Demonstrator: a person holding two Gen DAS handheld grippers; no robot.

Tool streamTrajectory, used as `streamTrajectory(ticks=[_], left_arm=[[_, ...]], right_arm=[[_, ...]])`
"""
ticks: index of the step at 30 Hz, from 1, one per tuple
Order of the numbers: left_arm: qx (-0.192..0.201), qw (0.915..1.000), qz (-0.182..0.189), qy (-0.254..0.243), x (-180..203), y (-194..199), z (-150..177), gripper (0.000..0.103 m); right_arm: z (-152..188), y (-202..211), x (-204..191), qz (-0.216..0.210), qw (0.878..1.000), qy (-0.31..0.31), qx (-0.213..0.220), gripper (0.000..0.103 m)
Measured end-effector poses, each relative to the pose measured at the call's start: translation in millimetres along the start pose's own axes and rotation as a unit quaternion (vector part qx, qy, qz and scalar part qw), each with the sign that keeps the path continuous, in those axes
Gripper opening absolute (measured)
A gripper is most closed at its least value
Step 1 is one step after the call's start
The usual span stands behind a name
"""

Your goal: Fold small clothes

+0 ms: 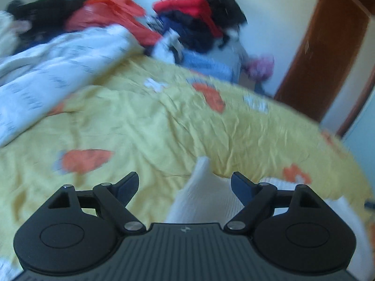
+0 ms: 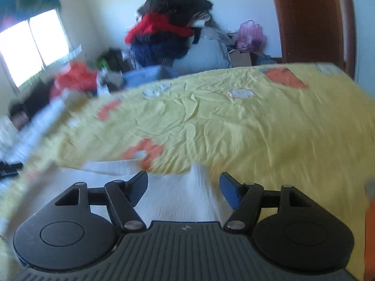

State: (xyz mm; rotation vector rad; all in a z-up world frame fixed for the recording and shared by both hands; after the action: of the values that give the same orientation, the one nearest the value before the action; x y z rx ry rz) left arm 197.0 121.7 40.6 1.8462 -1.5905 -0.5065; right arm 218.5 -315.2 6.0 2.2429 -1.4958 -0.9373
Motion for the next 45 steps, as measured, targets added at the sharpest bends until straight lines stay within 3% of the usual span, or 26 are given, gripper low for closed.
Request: streamTrajectory(ticks=[4,5,6,7,8,9,10,11,13,15,16,18,20,21,25,26,27,28,31,36,40,42,45], left_arm=[[-0.041,0.9983,-0.009,-0.042,35,-45,8,0.086],[-0.052,0.9973,-0.011,-0.05,39,-57,10,0.085],[-0.065,0.9962,-0.015,-0.056,38,-67,17,0.074],[-0.075,0.9952,-0.013,-0.061,41,-73,22,0.059],[-0.072,0.995,-0.017,-0.066,42,-76,24,0.044],[-0.056,0.9958,-0.018,-0.07,42,-74,22,0.022],[-0.044,0.9967,-0.006,-0.068,43,-70,19,0.011],[-0.039,0.9976,0.002,-0.058,42,-67,15,0.011],[-0.025,0.9986,-0.019,-0.043,36,-69,13,0.011],[-0.039,0.9977,-0.034,-0.044,32,-85,23,0.011],[-0.025,0.9983,-0.033,-0.042,31,-84,25,0.012],[-0.019,0.9983,-0.037,-0.041,31,-79,25,0.016],[-0.005,0.9983,-0.039,-0.043,30,-65,21,0.02],[0.003,0.998,-0.044,-0.045,30,-55,18,0.023],[0.086,0.9912,-0.074,-0.069,32,1,4,0.033],[0.101,0.9897,-0.069,-0.074,38,13,3,0.05],[0.11,0.9892,-0.059,-0.078,46,20,3,0.078],[0.115,0.9884,-0.05,-0.086,57,22,4,0.089],[0.119,0.9804,-0.052,-0.148,93,8,18,0.092],[0.042,0.9765,-0.076,-0.198,109,-43,54,0.093],[0.016,0.9893,-0.035,-0.141,88,-57,53,0.096],[0.01,0.991,-0.022,-0.132,84,-63,50,0.099],[0.014,0.9895,-0.031,-0.141,86,-63,54,0.1]], right_arm=[[5,-54,12,0.014,0.997,-0.004,-0.081,0.072],[9,-61,15,0.012,0.995,-0.004,-0.094,0.062],[16,-65,14,0.0,0.994,-0.008,-0.104,0.053],[21,-68,14,-0.012,0.994,-0.013,-0.109,0.023],[22,-69,14,-0.025,0.994,-0.018,-0.106,0.014],[20,-65,13,-0.03,0.995,-0.021,-0.091,0.014],[14,-57,13,-0.03,0.997,-0.02,-0.069,0.013],[7,-49,13,-0.034,0.998,-0.025,-0.045,0.013],[1,-40,27,-0.03,0.998,-0.06,-0.007,0.011],[17,-54,44,-0.012,0.996,-0.081,-0.036,0.011],[27,-59,46,-0.008,0.996,-0.08,-0.046,0.011],[29,-54,44,-0.001,0.996,-0.083,-0.025,0.018],[26,-43,47,0.011,0.994,-0.107,-0.014,0.051],[23,-33,48,0.019,0.993,-0.116,-0.003,0.057],[9,22,28,-0.009,0.989,-0.121,0.085,0.058],[8,32,19,-0.025,0.987,-0.121,0.101,0.059],[9,36,5,-0.044,0.987,-0.111,0.108,0.061],[10,36,-7,-0.052,0.988,-0.099,0.106,0.065],[19,10,-32,-0.037,0.996,-0.04,0.07,0.068],[54,-43,-14,0.044,0.999,-0.009,-0.011,0.064],[57,-43,-8,0.02,1.0,-0.017,0.015,0.064],[54,-41,0,0.008,0.999,-0.039,0.022,0.064],[55,-46,-2,0.008,0.999,-0.038,0.023,0.064]])
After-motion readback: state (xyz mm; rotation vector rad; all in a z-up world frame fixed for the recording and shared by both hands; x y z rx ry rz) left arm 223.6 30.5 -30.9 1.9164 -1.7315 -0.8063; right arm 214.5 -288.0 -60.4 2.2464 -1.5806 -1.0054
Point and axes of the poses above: each gripper's, at about its wrist camera, not at the fingertips, and y roughly against the way its jaws point, x to its right, z to its underside, the point moved 8 cm from there along -y, roughly the way its jaws point, and after that the axes turned 9 degrees about -z, right-handed, at the moved point
